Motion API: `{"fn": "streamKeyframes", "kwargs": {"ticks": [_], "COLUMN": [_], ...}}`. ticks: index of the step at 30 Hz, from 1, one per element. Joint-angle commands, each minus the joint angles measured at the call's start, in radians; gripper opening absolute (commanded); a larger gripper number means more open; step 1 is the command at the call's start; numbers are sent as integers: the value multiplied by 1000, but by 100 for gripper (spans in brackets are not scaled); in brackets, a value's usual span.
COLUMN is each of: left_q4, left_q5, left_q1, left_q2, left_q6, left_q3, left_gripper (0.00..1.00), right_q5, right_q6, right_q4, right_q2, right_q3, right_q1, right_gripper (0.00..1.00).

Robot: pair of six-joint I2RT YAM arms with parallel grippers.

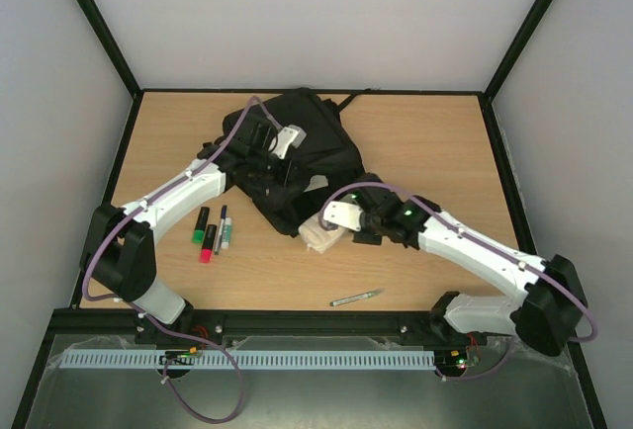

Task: Pack the student bag
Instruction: Pick up the stationery from the center of the board, then place the stationery in the student bag.

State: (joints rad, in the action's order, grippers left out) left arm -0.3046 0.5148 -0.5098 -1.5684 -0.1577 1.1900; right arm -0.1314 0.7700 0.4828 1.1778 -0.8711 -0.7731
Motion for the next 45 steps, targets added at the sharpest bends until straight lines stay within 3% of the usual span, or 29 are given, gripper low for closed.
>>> {"fn": "streamKeyframes", "kwargs": {"ticks": [1, 10, 29, 35, 42, 44, 45], "left_q4": [16, -23, -73, -81, -71, -67, -66], "left_q5": [52, 65, 78, 74, 60, 58, 56], "left_q1": [17, 17, 17, 17, 17, 17, 17], "left_q2": [42, 113, 153, 167, 184, 189, 191], "left_q6": [-5, -3, -7, 1, 1, -2, -2], "left_q3": [44, 108, 229, 224, 186, 175, 171], "left_gripper": [2, 2, 2, 2, 2, 2, 2], "right_q5": [-98, -122, -249, -233, -355, -385, -390], "right_q6": [-15, 47, 189, 181, 69, 17, -13], "right_q4": [-76, -212, -680, -749, -835, -804, -779], "right_q2": [96, 291, 487, 561, 686, 724, 739], "right_q3": [-90, -188, -123, -164, -251, -291, -309], "right_q1": [-107, -144, -129, -62, -11, -11, -13], "right_gripper": [10, 9, 7, 7, 6, 11, 19]}}
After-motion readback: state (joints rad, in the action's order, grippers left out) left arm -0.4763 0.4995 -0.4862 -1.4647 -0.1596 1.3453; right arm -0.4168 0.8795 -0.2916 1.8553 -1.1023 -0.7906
